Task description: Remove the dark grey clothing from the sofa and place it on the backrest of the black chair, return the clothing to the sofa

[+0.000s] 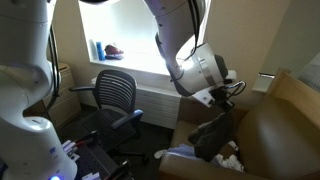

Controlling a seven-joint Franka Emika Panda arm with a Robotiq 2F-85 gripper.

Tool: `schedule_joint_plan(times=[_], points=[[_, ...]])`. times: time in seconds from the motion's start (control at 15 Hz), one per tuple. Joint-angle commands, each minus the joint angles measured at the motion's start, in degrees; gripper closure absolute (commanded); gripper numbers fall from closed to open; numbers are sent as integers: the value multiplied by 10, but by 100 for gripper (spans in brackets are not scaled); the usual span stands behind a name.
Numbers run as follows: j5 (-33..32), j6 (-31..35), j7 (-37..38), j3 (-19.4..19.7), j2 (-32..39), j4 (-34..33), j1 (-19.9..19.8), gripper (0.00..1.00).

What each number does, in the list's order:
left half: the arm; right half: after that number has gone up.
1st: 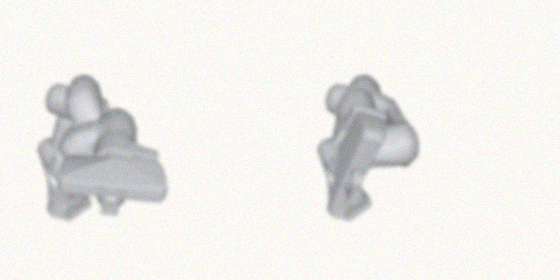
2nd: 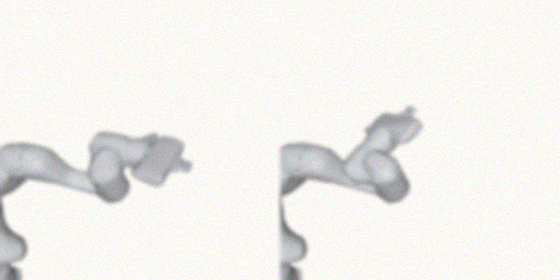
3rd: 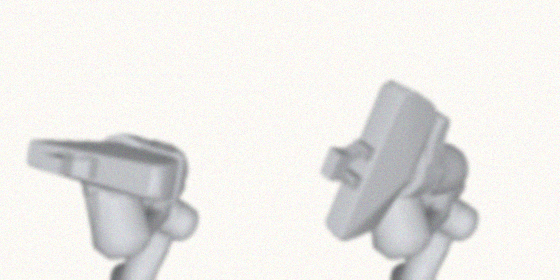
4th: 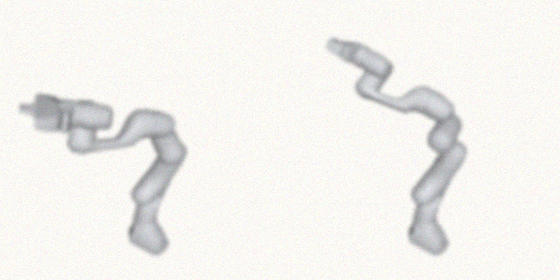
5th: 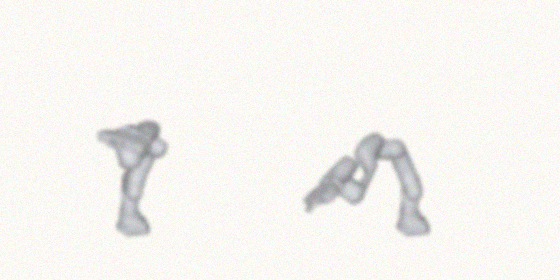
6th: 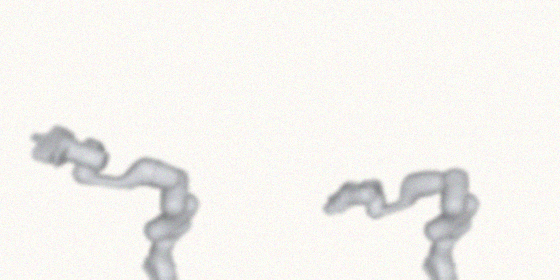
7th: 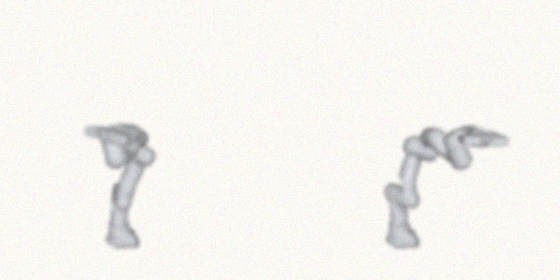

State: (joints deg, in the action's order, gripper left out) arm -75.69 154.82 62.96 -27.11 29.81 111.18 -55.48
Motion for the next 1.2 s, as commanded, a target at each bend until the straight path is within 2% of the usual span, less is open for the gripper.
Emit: schedule_joint_plan(times=[0.0,0.13,0.53,0.6,0.67,0.73,0.87,0.93,1.0,1.13], points=[[72,43,-24,143,-25,3,120,97],[79,39,-23,174,-25,-1,152,97],[80,38,-23,178,-27,-4,158,97],[80,38,-23,178,-27,-4,158,72],[148,7,-52,62,-7,8,58,70],[189,9,-60,70,-8,10,67,65],[280,5,-86,38,-2,13,48,51],[302,48,-104,174,-22,12,169,43],[339,52,-126,184,-22,13,180,63],[362,63,-137,240,-21,11,231,48]])
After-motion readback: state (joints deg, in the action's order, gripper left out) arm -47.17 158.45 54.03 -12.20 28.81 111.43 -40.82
